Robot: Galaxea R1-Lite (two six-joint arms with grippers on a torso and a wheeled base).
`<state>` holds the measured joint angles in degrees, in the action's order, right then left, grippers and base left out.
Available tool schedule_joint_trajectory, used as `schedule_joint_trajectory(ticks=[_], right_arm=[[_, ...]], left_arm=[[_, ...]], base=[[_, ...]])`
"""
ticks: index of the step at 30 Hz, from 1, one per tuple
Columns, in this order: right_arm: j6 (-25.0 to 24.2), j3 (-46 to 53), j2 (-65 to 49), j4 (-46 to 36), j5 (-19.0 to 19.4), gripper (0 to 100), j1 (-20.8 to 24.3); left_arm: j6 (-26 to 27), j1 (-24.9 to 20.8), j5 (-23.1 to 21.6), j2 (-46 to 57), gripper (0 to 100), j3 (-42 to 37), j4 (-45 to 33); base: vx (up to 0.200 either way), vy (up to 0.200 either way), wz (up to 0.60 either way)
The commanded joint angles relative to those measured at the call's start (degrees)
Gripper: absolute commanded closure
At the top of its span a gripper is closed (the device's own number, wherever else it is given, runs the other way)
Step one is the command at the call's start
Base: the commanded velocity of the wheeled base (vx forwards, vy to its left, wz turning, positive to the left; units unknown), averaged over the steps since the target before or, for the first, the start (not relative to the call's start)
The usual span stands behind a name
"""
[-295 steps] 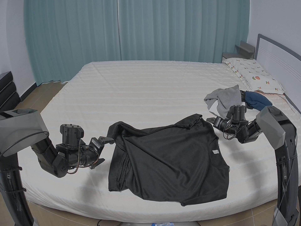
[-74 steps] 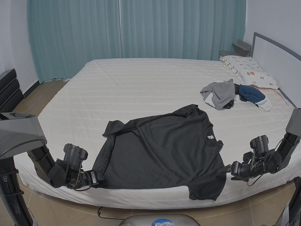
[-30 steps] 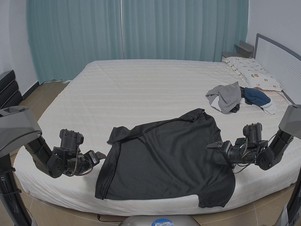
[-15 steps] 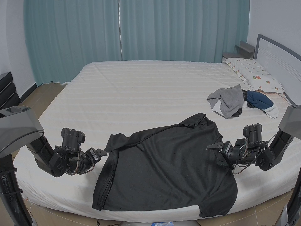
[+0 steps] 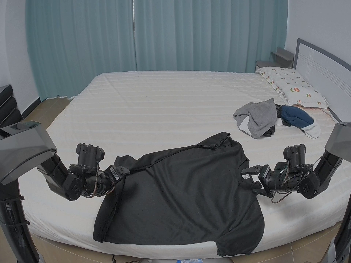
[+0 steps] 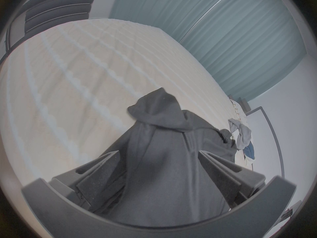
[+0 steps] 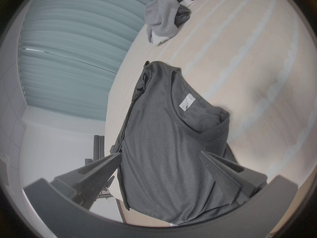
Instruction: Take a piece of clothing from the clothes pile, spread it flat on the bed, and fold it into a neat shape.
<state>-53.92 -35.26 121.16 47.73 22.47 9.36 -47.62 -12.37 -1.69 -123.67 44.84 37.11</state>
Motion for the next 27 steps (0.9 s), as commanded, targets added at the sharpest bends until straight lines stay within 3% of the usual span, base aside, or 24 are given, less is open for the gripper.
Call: schedule_joint_trajectory(ticks=[1, 16, 20, 24, 25, 27], right_arm=[[-1.1, 0.01, 0.65, 0.09, 0.12, 0, 0.04], [-1.45, -0.25, 3.91, 1.4, 0.12, 0, -0.4], [-6.02, 0.01, 4.26, 5.1, 0.12, 0, -0.31], [-6.29, 0.71, 4.61, 6.33, 0.12, 0, -0.31], [-6.11, 0.98, 4.78, 6.94, -0.06, 0, -0.05], [-6.11, 1.24, 5.05, 7.73, -0.06, 0, 0.13]], left_arm=[[0.24, 1.74, 0.46, -5.97, 0, 6.14, -0.28], [2.79, 3.76, 1.43, -11.68, 0, 11.24, 0.25], [2.62, 3.85, 1.52, -12.82, 0, 13.35, 0.33], [2.53, 4.38, 2.05, -12.91, 0, 13.96, 0.42], [2.44, 4.64, 2.49, -12.73, 100, 14.14, 0.42], [2.44, 4.9, 2.75, -12.64, 100, 14.23, 0.51]], base=[[0.0, 0.0, 0.0], [0.0, 0.0, 0.0], [0.0, 0.0, 0.0], [0.0, 0.0, 0.0], [0.0, 0.0, 0.0], [0.0, 0.0, 0.0]])
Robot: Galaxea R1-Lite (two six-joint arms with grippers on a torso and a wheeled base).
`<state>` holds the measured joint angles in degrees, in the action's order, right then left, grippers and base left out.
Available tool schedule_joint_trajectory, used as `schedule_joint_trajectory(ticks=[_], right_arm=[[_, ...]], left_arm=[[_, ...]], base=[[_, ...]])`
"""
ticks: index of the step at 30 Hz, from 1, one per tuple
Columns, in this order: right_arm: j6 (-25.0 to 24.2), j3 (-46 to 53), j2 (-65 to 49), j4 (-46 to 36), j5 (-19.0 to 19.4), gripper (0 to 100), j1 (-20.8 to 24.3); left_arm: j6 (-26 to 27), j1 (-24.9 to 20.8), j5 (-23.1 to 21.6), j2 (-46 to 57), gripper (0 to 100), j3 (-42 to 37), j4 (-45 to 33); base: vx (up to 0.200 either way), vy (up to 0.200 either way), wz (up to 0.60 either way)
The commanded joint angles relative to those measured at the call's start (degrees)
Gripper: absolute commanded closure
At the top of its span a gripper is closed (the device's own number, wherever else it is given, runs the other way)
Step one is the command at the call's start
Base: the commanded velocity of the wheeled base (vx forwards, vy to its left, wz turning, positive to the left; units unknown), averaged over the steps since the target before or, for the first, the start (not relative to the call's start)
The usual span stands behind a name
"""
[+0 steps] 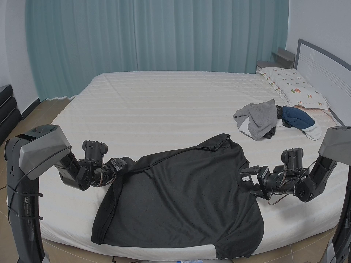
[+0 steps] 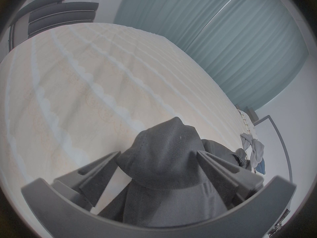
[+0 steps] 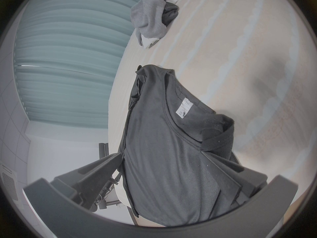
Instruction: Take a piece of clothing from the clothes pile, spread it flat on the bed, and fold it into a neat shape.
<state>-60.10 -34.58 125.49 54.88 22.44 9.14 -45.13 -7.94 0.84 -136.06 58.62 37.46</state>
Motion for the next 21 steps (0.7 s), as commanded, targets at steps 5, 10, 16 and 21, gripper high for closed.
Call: schedule_joint_trajectory(ticks=[5, 10, 16, 21], right_arm=[[0.07, 1.1, 0.81, 1.72, -0.03, 0, 0.35], [0.25, 1.19, 0.98, 1.72, -0.03, 0, 0.44], [0.25, 1.27, 1.34, 1.81, -0.21, 0, 0.88], [0.25, 1.63, 1.42, 2.25, -0.21, 0, 0.88]], left_arm=[[-1.1, 0.9, 2.06, 0.18, 100, 0.35, 3.06], [-0.93, 1.96, 3.29, -0.26, 100, 3.34, 4.73], [-0.75, 3.63, 3.38, -2.54, 100, 12.04, 3.76], [-0.75, 4.07, 3.38, -5.8, 100, 16.08, -0.28]], base=[[0.0, 0.0, 0.0], [0.0, 0.0, 0.0], [0.0, 0.0, 0.0], [0.0, 0.0, 0.0]])
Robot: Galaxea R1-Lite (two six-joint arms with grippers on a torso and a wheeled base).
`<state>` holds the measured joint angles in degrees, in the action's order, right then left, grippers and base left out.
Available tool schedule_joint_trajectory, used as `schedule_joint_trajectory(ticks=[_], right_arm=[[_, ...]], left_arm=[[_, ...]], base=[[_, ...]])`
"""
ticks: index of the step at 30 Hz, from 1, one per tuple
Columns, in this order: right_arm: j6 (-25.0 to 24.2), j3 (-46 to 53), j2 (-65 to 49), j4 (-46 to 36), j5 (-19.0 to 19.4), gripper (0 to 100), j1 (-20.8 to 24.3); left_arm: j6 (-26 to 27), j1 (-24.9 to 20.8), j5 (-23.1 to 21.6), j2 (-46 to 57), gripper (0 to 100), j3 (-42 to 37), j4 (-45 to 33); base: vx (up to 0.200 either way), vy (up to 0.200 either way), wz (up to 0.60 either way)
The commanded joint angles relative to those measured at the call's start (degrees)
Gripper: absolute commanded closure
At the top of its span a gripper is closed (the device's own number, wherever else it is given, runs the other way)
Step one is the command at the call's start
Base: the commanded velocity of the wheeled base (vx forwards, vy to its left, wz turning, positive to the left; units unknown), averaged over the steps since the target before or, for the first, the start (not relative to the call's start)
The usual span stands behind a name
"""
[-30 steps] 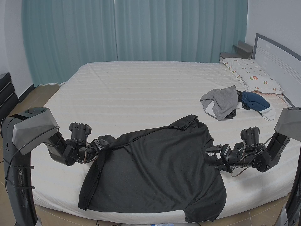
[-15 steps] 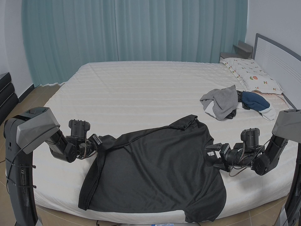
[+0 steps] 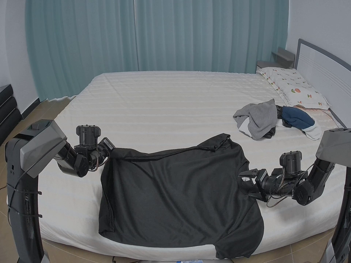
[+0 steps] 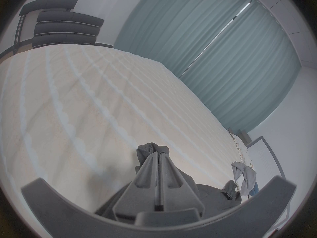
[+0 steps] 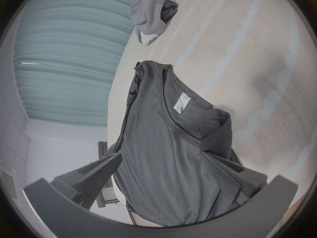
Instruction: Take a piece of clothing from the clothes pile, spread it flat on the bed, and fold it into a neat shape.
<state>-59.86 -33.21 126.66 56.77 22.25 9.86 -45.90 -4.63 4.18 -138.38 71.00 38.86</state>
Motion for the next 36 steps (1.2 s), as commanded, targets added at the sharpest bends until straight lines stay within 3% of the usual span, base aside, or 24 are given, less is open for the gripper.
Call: schedule_joint_trajectory(ticks=[1, 9, 10, 15, 20, 30, 36], right_arm=[[0.09, 0.69, 0.43, 1.15, -0.01, 0, 0.25], [0.27, 2.36, 1.57, 5.1, -0.19, 0, 0.86], [0.27, 2.36, 1.48, 5.19, -0.19, 0, 0.86], [0.27, 2.36, 1.48, 5.19, -0.19, 0, 0.86], [0.27, 2.36, 1.57, 5.19, -0.19, 0, 0.86], [0.27, 2.36, 1.57, 5.19, -0.19, 0, 0.86], [0.27, 2.36, 1.57, 5.19, -0.19, 0, 0.86]], left_arm=[[-0.07, 1.03, 0.04, -4.8, 100, 4.94, -2.13], [-0.07, 1.82, 0.04, -6.91, 100, 7.14, -2.3], [-0.16, 1.82, 0.04, -6.73, 0, 6.96, -2.21], [-1.04, 2.44, 0.21, -4.62, 0, 6.52, -1.51], [-5.78, 3.05, 0.04, -2.16, 0, 6.17, -0.98], [-7.45, 2.26, -9.37, 2.23, 0, -0.77, -5.55], [-7.36, 2.17, -9.63, 1.88, 0, 0.11, -10.12]], base=[[0.0, 0.0, 0.0], [0.0, 0.0, 0.0], [0.0, 0.0, 0.0], [0.0, 0.0, 0.0], [0.0, 0.0, 0.0], [0.0, 0.0, 0.0], [0.0, 0.0, 0.0]])
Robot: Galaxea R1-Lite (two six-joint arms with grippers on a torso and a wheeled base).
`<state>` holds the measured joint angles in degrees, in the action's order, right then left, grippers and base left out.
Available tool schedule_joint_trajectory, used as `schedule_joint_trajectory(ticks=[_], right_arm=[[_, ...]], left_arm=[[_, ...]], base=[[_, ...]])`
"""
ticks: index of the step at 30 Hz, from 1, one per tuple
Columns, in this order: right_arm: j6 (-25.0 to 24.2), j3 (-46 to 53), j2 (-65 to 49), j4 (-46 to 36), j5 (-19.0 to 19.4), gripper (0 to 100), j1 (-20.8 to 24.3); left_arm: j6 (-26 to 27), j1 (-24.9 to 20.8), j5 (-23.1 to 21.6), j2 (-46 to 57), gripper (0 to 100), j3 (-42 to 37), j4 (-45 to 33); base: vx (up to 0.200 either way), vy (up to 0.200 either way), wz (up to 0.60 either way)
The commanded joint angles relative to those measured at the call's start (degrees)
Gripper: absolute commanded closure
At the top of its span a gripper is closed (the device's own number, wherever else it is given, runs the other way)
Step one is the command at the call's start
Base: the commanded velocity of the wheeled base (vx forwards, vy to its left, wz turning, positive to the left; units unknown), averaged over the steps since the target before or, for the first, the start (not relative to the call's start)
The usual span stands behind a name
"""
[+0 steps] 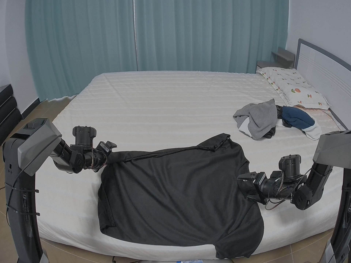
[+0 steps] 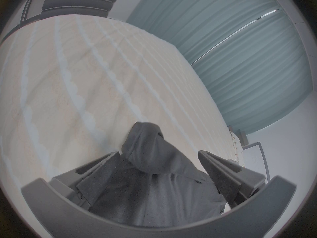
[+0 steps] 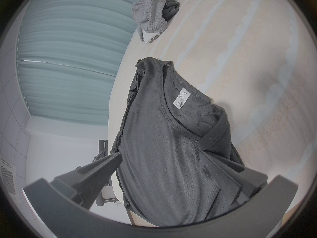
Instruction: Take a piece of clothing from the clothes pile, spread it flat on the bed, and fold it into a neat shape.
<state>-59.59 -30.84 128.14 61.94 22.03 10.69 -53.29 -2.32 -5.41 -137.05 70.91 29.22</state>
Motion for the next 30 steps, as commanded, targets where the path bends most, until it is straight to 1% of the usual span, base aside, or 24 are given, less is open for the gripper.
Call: schedule_joint_trajectory(ticks=[1, 11, 12, 13, 16, 21, 25, 27, 30], right_arm=[[0.0, -0.01, 0.1, 0.02, 0.03, 0, 0.03], [0.0, -0.01, 0.1, 0.02, 0.03, 0, 0.03], [0.0, -0.01, 0.1, 0.02, 0.03, 0, 0.03], [0.0, -0.01, 0.1, 0.02, 0.03, 0, 0.03], [0.0, -0.01, 0.1, 0.02, 0.03, 0, 0.03], [0.0, -0.01, 0.1, 0.02, 0.03, 0, 0.03], [0.0, -0.01, 0.1, 0.02, 0.03, 0, 0.03], [0.0, -0.01, 0.1, 0.02, 0.03, 0, 0.03], [0.0, -0.1, 0.19, 0.02, 0.03, 0, 0.03]], left_arm=[[0.02, -0.14, -0.04, 0.55, 0, 0.28, -0.48], [0.29, -0.14, -0.04, 0.03, 0, 0.72, -0.83], [1.43, -0.14, -0.04, -0.85, 0, 0.89, -0.92], [2.22, -0.06, -0.04, -1.38, 100, 0.98, -0.92], [3.54, -0.06, 0.05, -2.7, 100, 1.33, -0.92], [3.54, 0.29, 0.67, -3.14, 100, 2.74, -0.83], [3.19, 1.17, 1.81, -3.05, 100, 5.46, 0.13], [2.4, 1.26, 2.86, -3.31, 100, 7.05, 1.37], [-1.21, 1.17, 3.57, -4.72, 100, 9.51, 4.97]], base=[[0.0, 0.0, 0.0], [0.0, 0.0, 0.0], [0.0, 0.0, 0.0], [0.0, 0.0, 0.0], [0.0, 0.0, 0.0], [0.0, 0.0, 0.0], [0.0, 0.0, 0.0], [0.0, 0.0, 0.0], [0.0, 0.0, 0.0]])
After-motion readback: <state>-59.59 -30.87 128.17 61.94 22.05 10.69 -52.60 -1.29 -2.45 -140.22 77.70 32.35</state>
